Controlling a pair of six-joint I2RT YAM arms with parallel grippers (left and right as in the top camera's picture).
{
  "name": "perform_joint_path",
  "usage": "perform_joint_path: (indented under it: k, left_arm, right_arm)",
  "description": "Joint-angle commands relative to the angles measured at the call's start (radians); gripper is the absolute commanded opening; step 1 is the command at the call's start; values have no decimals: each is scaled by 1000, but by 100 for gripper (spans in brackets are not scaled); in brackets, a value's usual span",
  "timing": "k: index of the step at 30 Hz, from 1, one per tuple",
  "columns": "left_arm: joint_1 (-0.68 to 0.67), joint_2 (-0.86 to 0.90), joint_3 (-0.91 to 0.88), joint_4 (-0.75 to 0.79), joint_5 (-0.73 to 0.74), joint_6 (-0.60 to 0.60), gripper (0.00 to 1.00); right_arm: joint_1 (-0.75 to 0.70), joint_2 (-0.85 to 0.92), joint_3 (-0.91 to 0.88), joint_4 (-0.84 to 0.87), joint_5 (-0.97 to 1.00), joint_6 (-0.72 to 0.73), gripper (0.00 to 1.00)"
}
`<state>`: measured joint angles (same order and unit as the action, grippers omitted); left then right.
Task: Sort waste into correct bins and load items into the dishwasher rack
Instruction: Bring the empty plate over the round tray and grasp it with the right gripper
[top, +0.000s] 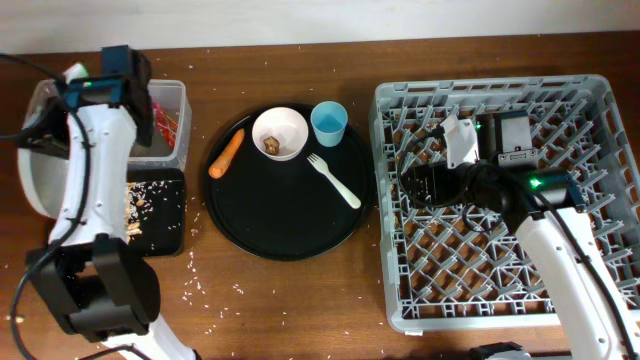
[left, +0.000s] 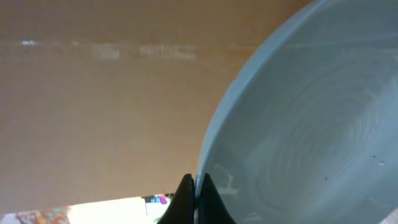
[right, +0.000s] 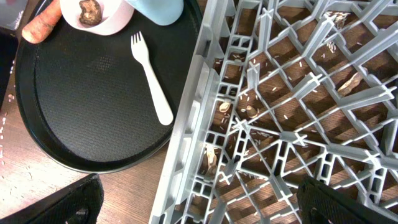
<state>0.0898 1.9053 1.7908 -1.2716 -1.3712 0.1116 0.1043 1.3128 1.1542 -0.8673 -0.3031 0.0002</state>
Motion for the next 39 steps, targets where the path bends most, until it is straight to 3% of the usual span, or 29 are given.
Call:
perform_joint_path:
  k: [1, 2, 6, 15, 22, 26, 28, 31, 35, 39]
  left_arm:
    - [-37, -43, 22, -41, 50, -10, 0]
    - [-43, -43, 22, -115, 148, -53, 0]
    - [-42, -45, 22, -205, 190, -146, 0]
    - [-42, -68, 23, -205, 291, -194, 0]
    - [-43, -115, 112, -203, 1002, -193, 0]
    - [-43, -138, 111, -112, 1664, -48, 0]
    - [-49, -138, 109, -70, 1880, 9, 0]
    - [-84, -137, 109, -32, 1991, 86, 0]
    - [-164, -137, 108, 34, 2012, 85, 0]
    - [-262, -135, 108, 72, 1873, 85, 0]
  right_arm:
    - [-7, 2, 17, -1, 9, 3, 98]
    - [-7, 2, 17, -1, 9, 3, 98]
    - [-7, 2, 17, -1, 9, 3, 98]
    - [-7, 2, 17, -5, 8, 3, 98]
    - [-7, 2, 17, 16, -8, 4, 98]
    - [-6, 2, 17, 185, -269, 29, 98]
    - [-4, 3, 17, 296, -354, 88, 98]
    - [38, 6, 17, 410, -375, 141, 99]
    - [125, 72, 17, 513, -375, 226, 100]
    - [177, 143, 17, 566, -385, 271, 80]
